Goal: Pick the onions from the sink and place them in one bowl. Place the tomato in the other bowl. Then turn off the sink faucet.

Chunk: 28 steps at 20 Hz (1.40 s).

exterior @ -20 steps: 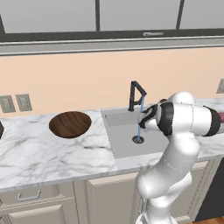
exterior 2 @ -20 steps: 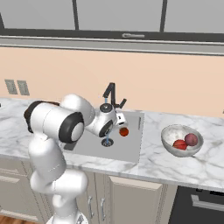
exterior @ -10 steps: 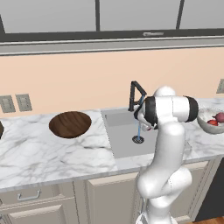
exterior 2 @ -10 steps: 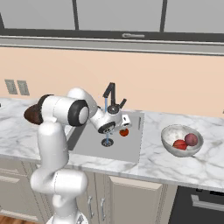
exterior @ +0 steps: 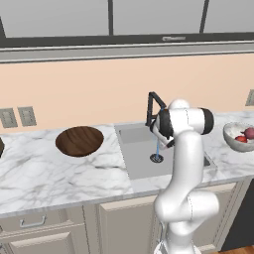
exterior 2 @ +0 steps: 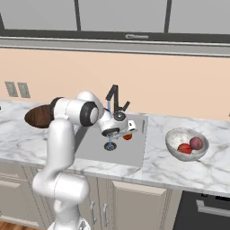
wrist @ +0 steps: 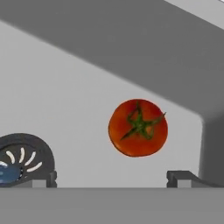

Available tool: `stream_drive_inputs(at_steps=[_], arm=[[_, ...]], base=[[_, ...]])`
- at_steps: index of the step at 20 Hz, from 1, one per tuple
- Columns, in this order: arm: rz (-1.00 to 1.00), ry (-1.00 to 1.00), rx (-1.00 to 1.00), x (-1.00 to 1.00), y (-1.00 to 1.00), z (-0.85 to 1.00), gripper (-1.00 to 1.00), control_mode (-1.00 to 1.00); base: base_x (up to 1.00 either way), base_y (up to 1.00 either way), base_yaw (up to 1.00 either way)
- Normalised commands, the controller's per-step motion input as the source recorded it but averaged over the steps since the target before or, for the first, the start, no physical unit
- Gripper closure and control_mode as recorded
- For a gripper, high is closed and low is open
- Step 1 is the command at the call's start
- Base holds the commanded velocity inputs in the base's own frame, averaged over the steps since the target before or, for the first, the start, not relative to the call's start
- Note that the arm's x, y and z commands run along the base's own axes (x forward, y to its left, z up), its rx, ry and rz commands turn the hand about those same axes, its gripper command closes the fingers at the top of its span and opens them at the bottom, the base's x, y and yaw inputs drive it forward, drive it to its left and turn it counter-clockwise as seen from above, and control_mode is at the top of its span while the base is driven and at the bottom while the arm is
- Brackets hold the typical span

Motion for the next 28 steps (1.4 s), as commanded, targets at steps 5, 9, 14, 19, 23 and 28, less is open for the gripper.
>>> stream_drive_inputs(at_steps=[5,9,14,19,23,28], arm=[[0.0,0.0,0.0,0.52,-0.05,-0.03,-1.0,-1.0],[0.0,0.0,0.0,0.51,0.0,-0.09,-1.0,-1.0],[0.0,0.01,0.0,0.23,0.0,-0.31,-1.0,-1.0],[0.0,0.0,0.0,0.22,-0.03,-0.27,1.0,-1.0],[0.0,0.0,0.0,0.18,0.01,-0.11,1.0,-1.0],[0.0,0.0,0.0,-0.44,0.01,0.21,1.0,-1.0]], base=[[0.0,0.0,0.0],[0.0,0.0,0.0],[0.0,0.0,0.0],[0.0,0.0,0.0],[0.0,0.0,0.0],[0.0,0.0,0.0]])
